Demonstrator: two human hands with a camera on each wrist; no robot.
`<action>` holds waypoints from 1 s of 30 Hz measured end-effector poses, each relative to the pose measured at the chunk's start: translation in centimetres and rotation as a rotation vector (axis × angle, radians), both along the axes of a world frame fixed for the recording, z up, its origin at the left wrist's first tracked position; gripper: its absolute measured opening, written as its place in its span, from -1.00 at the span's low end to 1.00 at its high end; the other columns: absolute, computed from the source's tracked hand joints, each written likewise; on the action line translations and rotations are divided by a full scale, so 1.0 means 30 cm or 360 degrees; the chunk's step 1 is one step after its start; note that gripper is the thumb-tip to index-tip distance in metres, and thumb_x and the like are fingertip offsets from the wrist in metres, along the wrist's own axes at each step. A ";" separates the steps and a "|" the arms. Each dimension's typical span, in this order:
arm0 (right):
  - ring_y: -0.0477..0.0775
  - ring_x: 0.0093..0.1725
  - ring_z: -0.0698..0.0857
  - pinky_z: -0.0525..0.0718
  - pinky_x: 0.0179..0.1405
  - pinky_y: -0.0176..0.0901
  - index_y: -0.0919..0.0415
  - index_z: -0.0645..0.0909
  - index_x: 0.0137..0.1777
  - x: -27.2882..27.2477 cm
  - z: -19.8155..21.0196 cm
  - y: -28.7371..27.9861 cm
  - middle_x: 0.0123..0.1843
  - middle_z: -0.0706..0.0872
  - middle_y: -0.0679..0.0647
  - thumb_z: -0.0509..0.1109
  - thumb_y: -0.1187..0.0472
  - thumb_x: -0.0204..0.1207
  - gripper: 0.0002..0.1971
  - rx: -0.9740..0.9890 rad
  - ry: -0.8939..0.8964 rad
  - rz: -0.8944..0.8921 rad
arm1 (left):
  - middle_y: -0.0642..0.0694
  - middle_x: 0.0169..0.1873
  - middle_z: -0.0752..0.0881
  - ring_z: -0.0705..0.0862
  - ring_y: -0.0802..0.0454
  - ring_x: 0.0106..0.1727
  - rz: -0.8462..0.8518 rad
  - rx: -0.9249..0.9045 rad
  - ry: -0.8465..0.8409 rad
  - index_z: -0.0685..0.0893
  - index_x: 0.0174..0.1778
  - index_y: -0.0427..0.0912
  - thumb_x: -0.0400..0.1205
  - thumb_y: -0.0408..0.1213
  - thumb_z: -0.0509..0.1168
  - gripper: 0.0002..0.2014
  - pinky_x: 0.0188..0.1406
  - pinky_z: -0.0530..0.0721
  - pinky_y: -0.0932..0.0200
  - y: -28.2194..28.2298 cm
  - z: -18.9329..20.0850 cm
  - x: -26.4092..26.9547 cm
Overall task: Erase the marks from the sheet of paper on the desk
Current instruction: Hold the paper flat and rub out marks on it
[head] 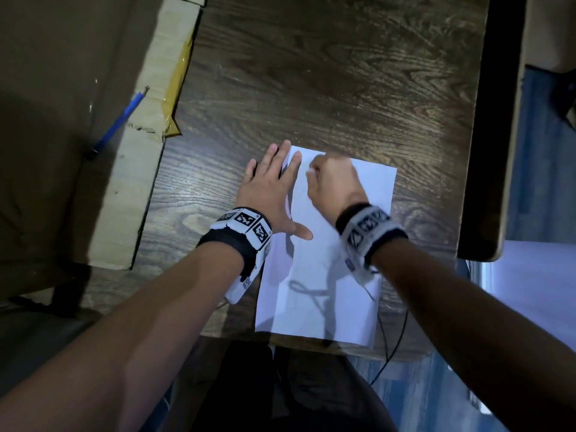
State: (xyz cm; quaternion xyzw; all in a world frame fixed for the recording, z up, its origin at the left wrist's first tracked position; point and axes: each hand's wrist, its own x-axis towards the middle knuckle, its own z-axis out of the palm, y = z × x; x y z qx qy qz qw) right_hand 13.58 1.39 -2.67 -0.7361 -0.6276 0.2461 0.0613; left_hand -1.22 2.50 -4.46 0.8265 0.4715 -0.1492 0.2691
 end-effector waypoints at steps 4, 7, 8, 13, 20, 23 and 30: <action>0.26 -0.22 0.64 0.62 -0.26 -0.02 0.24 0.51 -0.23 -0.019 -0.008 -0.055 -0.19 0.58 0.20 0.22 0.28 0.60 -0.83 0.0047 -0.0014 -0.0102 | 0.03 0.68 -0.47 -0.42 -0.01 0.71 -0.0007 0.0005 0.0051 -0.37 0.73 0.03 0.12 0.61 0.42 0.50 0.70 -0.24 -0.21 0.001 0.003 0.006; 0.25 -0.22 0.63 0.66 -0.23 0.05 0.25 0.49 -0.24 -0.020 0.015 -0.143 -0.18 0.56 0.15 0.23 0.25 0.59 -0.83 -0.0049 0.0114 -0.0006 | 0.01 0.69 -0.46 -0.42 -0.01 0.71 0.0000 0.0015 0.0036 -0.37 0.73 0.01 0.12 0.60 0.41 0.50 0.71 -0.21 -0.24 -0.002 0.003 0.004; 0.25 -0.22 0.64 0.68 -0.23 0.05 0.28 0.52 -0.23 -0.001 0.009 -0.116 -0.17 0.60 0.17 0.23 0.23 0.59 -0.81 -0.0038 0.0097 -0.0041 | 0.01 0.69 -0.46 -0.41 -0.01 0.72 0.0008 0.0016 0.0034 -0.37 0.73 0.01 0.12 0.60 0.41 0.50 0.71 -0.20 -0.25 -0.003 0.003 0.004; 0.22 -0.28 0.69 0.69 -0.31 -0.05 0.33 0.61 -0.20 0.018 -0.030 -0.023 -0.20 0.71 0.23 0.26 0.27 0.57 -0.82 0.0144 0.0046 -0.0466 | -0.02 0.68 -0.49 -0.43 -0.07 0.71 -0.0027 -0.0002 0.0070 -0.38 0.71 0.15 0.12 0.62 0.40 0.46 0.67 -0.21 -0.32 0.001 0.003 0.011; 0.22 -0.33 0.69 0.72 -0.30 -0.06 0.29 0.64 -0.22 0.068 -0.026 -0.027 -0.29 0.73 0.19 0.28 0.22 0.54 -0.81 0.0077 0.0106 -0.0547 | -0.08 0.67 -0.50 -0.44 -0.14 0.71 -0.0056 -0.0024 0.0142 -0.33 0.72 0.17 0.13 0.59 0.43 0.43 0.64 -0.16 -0.45 0.001 0.022 0.026; 0.24 -0.39 0.66 0.75 -0.26 -0.05 0.30 0.62 -0.27 0.145 -0.016 -0.027 -0.33 0.73 0.23 0.27 0.22 0.55 -0.78 0.0033 0.0060 -0.0726 | -0.11 0.67 -0.49 -0.43 -0.19 0.70 -0.0089 0.0025 0.0203 -0.33 0.74 0.08 0.13 0.59 0.42 0.46 0.62 -0.07 -0.51 0.004 0.034 0.037; 0.18 -0.22 0.72 0.74 -0.14 0.01 0.25 0.67 -0.15 0.064 -0.049 -0.098 -0.20 0.75 0.16 0.32 0.19 0.54 -0.84 0.0176 0.0198 -0.0601 | -0.10 0.70 -0.43 -0.34 -0.04 0.74 -0.0306 0.0037 0.0121 -0.29 0.75 -0.07 0.21 0.50 0.47 0.44 0.70 -0.09 -0.27 0.023 0.027 0.059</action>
